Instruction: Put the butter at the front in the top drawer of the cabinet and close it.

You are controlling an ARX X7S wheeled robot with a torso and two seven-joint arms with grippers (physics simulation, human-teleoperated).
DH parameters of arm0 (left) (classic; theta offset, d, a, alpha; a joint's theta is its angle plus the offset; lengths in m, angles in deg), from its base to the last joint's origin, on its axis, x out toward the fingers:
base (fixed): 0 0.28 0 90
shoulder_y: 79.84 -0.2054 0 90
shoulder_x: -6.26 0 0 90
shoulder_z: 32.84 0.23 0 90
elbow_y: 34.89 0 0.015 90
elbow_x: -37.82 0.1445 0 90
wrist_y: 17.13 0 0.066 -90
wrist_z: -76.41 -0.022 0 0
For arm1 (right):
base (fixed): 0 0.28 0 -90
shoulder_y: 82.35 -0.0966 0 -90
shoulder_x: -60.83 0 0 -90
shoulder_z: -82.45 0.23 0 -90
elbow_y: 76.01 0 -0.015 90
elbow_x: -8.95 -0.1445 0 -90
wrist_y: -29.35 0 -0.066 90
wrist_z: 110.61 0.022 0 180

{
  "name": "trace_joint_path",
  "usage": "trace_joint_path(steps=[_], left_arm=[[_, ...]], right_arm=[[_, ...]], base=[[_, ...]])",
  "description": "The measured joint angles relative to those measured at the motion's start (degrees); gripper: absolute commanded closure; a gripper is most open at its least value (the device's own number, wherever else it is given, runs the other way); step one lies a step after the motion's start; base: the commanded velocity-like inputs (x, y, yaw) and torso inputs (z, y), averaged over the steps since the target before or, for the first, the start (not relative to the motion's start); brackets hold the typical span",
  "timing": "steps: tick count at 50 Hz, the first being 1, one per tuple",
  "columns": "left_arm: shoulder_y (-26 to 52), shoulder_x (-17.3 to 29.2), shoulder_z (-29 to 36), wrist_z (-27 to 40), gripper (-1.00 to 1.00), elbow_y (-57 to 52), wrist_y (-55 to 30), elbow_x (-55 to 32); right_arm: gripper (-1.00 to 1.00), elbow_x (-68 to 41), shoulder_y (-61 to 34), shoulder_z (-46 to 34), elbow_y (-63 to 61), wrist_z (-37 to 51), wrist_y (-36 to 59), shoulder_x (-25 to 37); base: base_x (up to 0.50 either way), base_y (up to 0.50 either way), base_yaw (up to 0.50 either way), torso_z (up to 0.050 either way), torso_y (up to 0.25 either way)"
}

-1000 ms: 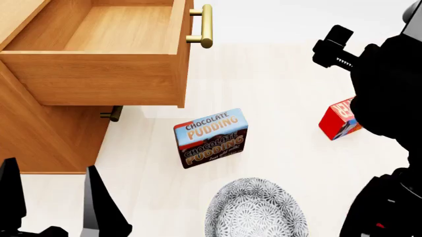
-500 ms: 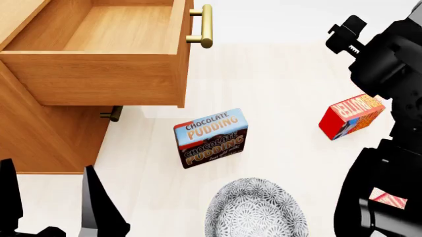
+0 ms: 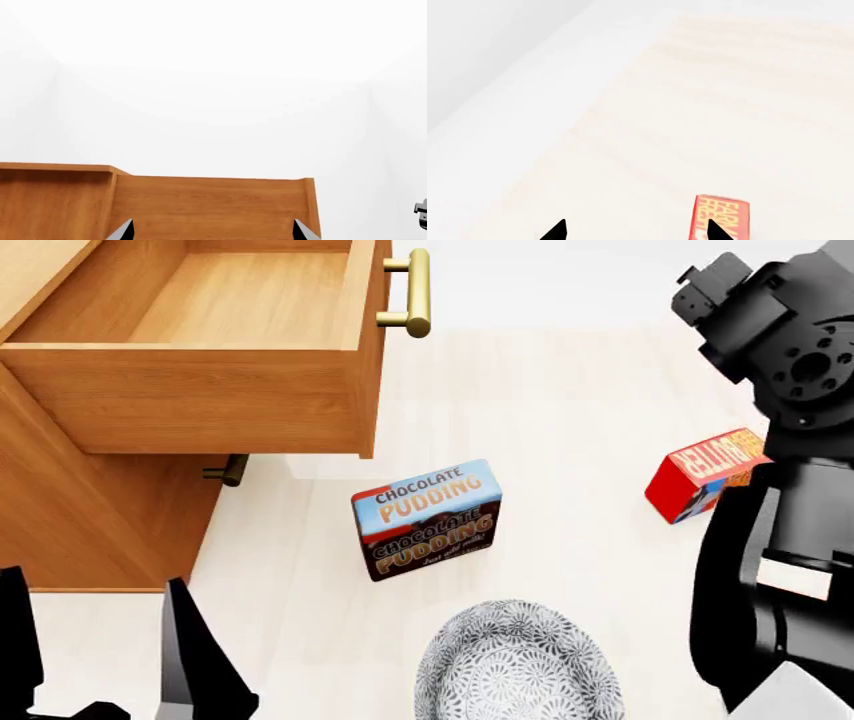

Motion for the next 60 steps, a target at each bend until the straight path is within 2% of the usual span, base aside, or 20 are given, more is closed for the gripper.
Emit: trace_joint_path(steps=[22, 43, 60], left_arm=[[0.2, -0.1, 0.0, 0.0, -1.0, 1.2, 0.6, -0.4], [0.6, 0.1, 0.1, -0.2, -1.0, 2.0, 1.2, -1.3], [0.6, -0.1, 0.2, -0.4, -1.0, 2.5, 1.4, -1.2]], right_arm=[[-1.0, 5.1, -5.4, -0.7, 19.2, -1.9, -13.1, 0.5], [-1.0, 7.5, -6.0, -1.5, 25.0, -0.8, -16.6, 1.9], [-1.0, 9.5, -8.1, -0.7, 35.3, -3.4, -22.0, 3.2]], base=[[0.0, 0.0, 0.0, 0.0, 0.0], [0.0, 0.0, 0.0, 0.0, 0.0], [0.0, 0.0, 0.0, 0.0, 0.0]])
